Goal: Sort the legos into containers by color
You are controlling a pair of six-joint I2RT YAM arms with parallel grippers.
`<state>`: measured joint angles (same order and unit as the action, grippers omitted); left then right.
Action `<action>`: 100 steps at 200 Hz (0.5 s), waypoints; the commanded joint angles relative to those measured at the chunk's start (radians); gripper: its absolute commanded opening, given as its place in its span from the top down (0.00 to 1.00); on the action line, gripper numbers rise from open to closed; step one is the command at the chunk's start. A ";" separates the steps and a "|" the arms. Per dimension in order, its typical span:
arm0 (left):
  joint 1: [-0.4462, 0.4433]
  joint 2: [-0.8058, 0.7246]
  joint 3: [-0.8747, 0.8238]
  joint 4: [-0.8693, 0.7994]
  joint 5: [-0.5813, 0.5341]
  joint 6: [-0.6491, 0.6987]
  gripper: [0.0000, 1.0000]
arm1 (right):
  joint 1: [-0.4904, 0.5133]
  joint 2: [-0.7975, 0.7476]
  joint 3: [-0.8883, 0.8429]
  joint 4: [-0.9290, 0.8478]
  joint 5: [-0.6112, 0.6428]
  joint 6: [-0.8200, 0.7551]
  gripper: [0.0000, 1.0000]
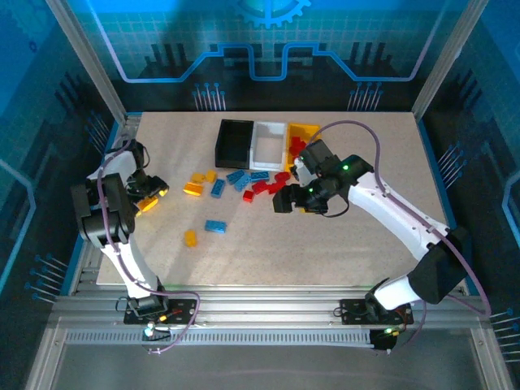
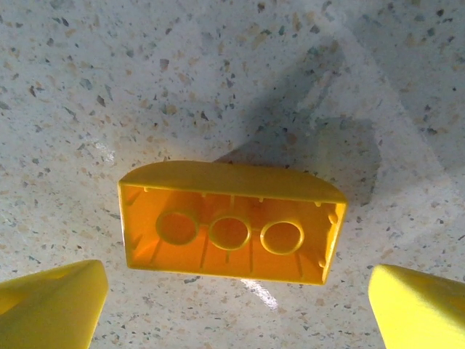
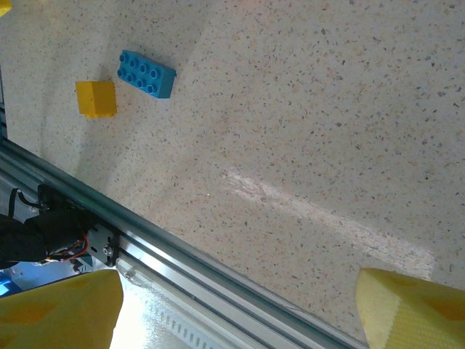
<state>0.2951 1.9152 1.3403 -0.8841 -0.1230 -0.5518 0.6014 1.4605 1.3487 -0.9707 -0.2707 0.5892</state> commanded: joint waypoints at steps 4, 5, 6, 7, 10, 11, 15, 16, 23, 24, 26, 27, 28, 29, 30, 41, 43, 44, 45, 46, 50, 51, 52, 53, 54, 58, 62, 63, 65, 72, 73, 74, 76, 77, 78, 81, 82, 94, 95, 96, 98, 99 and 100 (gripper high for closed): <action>0.012 0.018 0.012 -0.021 -0.005 -0.012 0.06 | 0.003 0.015 -0.021 0.012 -0.020 0.021 0.16; 0.012 0.018 0.012 -0.021 -0.004 -0.013 0.06 | 0.003 0.015 -0.021 0.012 -0.020 0.022 0.16; 0.013 0.019 0.012 -0.020 -0.003 -0.013 0.06 | 0.003 0.016 -0.021 0.012 -0.020 0.022 0.16; 0.013 0.019 0.011 -0.020 -0.003 -0.013 0.06 | 0.003 0.016 -0.021 0.013 -0.021 0.023 0.16; 0.013 0.019 0.010 -0.017 -0.003 -0.013 0.06 | 0.004 0.017 -0.022 0.014 -0.021 0.024 0.16; 0.013 0.019 0.010 -0.016 -0.003 -0.011 0.06 | 0.004 0.017 -0.023 0.014 -0.021 0.024 0.16; 0.014 0.019 0.009 -0.016 -0.003 -0.011 0.07 | 0.004 0.018 -0.023 0.015 -0.021 0.025 0.16; 0.015 0.019 0.009 -0.015 -0.004 -0.011 0.07 | 0.004 0.018 -0.022 0.015 -0.021 0.026 0.16; 0.016 0.021 0.007 -0.013 -0.004 -0.008 0.07 | 0.004 0.018 -0.022 0.015 -0.022 0.026 0.16; 0.015 0.021 0.007 -0.012 -0.003 -0.008 0.07 | 0.004 0.019 -0.022 0.015 -0.022 0.026 0.16; 0.016 0.021 0.007 -0.012 -0.003 -0.007 0.07 | 0.004 0.019 -0.023 0.015 -0.021 0.027 0.16; 0.017 0.022 0.007 -0.012 -0.002 -0.007 0.08 | 0.004 0.019 -0.021 0.015 -0.021 0.027 0.16; 0.017 0.022 0.007 -0.011 -0.002 -0.007 0.08 | 0.004 0.019 -0.021 0.015 -0.021 0.027 0.16; 0.018 0.023 0.007 -0.011 -0.003 -0.007 0.08 | 0.004 0.020 -0.021 0.015 -0.022 0.027 0.16; 0.018 0.023 0.007 -0.010 -0.003 -0.007 0.08 | 0.005 0.020 -0.020 0.015 -0.022 0.027 0.16; 0.021 0.025 0.007 -0.007 -0.004 -0.004 0.09 | 0.005 0.021 -0.019 0.012 -0.020 0.028 0.16; 0.021 0.025 0.007 -0.006 -0.003 -0.003 0.09 | 0.004 0.020 -0.019 0.012 -0.021 0.028 0.16; 0.022 0.026 0.007 -0.007 -0.003 -0.002 0.09 | 0.004 0.020 -0.020 0.011 -0.021 0.029 0.16; 0.022 0.026 0.007 -0.007 -0.004 -0.003 0.09 | 0.004 0.020 -0.020 0.012 -0.020 0.029 0.16; 0.023 0.027 0.007 -0.006 -0.003 -0.002 0.09 | 0.004 0.020 -0.020 0.012 -0.020 0.029 0.16; 0.023 0.028 0.007 -0.005 -0.002 -0.003 0.09 | 0.005 0.020 -0.019 0.010 -0.020 0.029 0.16; 0.023 0.028 0.007 -0.005 -0.002 -0.003 0.09 | 0.004 0.021 -0.020 0.010 -0.020 0.029 0.16; 0.024 0.029 0.007 -0.004 -0.001 -0.002 0.09 | 0.004 0.020 -0.020 0.010 -0.019 0.029 0.16; 0.025 0.029 0.007 -0.004 -0.001 -0.001 0.10 | 0.004 0.019 -0.019 0.010 -0.020 0.029 0.16; 0.025 0.030 0.007 -0.003 -0.001 -0.001 0.10 | 0.004 0.019 -0.019 0.009 -0.020 0.029 0.16; 0.026 0.031 0.007 -0.005 0.001 0.000 0.09 | 0.005 0.018 -0.018 0.008 -0.021 0.030 0.16; 0.028 0.032 0.007 -0.003 0.002 0.001 0.10 | 0.005 0.018 -0.018 0.006 -0.020 0.031 0.16; 0.028 0.032 0.007 -0.003 0.003 0.001 0.10 | 0.005 0.018 -0.017 0.006 -0.019 0.031 0.16; 0.029 0.032 0.007 -0.001 0.003 0.001 0.10 | 0.005 0.018 -0.018 0.005 -0.019 0.030 0.16; 0.029 0.033 0.007 0.002 0.004 0.003 0.10 | 0.005 0.018 -0.017 0.002 -0.019 0.031 0.16; 0.029 0.033 0.008 0.004 0.004 0.003 0.10 | 0.004 0.018 -0.016 0.002 -0.017 0.031 0.16; 0.029 0.033 0.006 0.004 0.005 0.003 0.10 | 0.003 0.018 -0.016 0.002 -0.017 0.031 0.16; 0.029 0.032 0.005 0.006 0.004 0.003 0.11 | 0.004 0.018 -0.015 0.000 -0.017 0.031 0.16; 0.029 0.032 0.005 0.006 0.005 0.003 0.11 | 0.004 0.018 -0.014 0.000 -0.017 0.031 0.16; 0.029 0.032 0.005 0.006 0.005 0.003 0.11 | 0.004 0.017 -0.015 0.000 -0.016 0.031 0.16; 0.029 0.033 0.004 0.007 0.005 0.002 0.11 | 0.005 0.017 -0.015 -0.001 -0.016 0.031 0.16; 0.029 0.033 0.004 0.009 0.005 0.003 0.11 | 0.005 0.017 -0.015 -0.001 -0.016 0.031 0.16; 0.028 0.033 0.002 0.015 0.006 0.003 0.12 | 0.006 0.016 -0.016 -0.002 -0.014 0.033 0.17; 0.029 0.033 0.002 0.015 0.006 0.003 0.12 | 0.006 0.016 -0.016 -0.002 -0.014 0.033 0.17; 0.029 0.033 0.001 0.016 0.007 0.003 0.11 | 0.006 0.015 -0.016 -0.002 -0.014 0.033 0.17; 0.029 0.033 0.001 0.017 0.007 0.003 0.12 | 0.006 0.015 -0.016 -0.003 -0.014 0.034 0.17; 0.029 0.033 0.000 0.017 0.007 0.003 0.12 | 0.006 0.015 -0.016 -0.002 -0.014 0.034 0.17; 0.029 0.033 0.000 0.016 0.007 0.003 0.12 | 0.006 0.015 -0.017 -0.002 -0.014 0.036 0.17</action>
<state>0.3115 1.9331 1.3399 -0.8764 -0.1226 -0.5510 0.6014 1.4723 1.3384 -0.9642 -0.2710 0.6075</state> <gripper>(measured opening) 0.887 0.835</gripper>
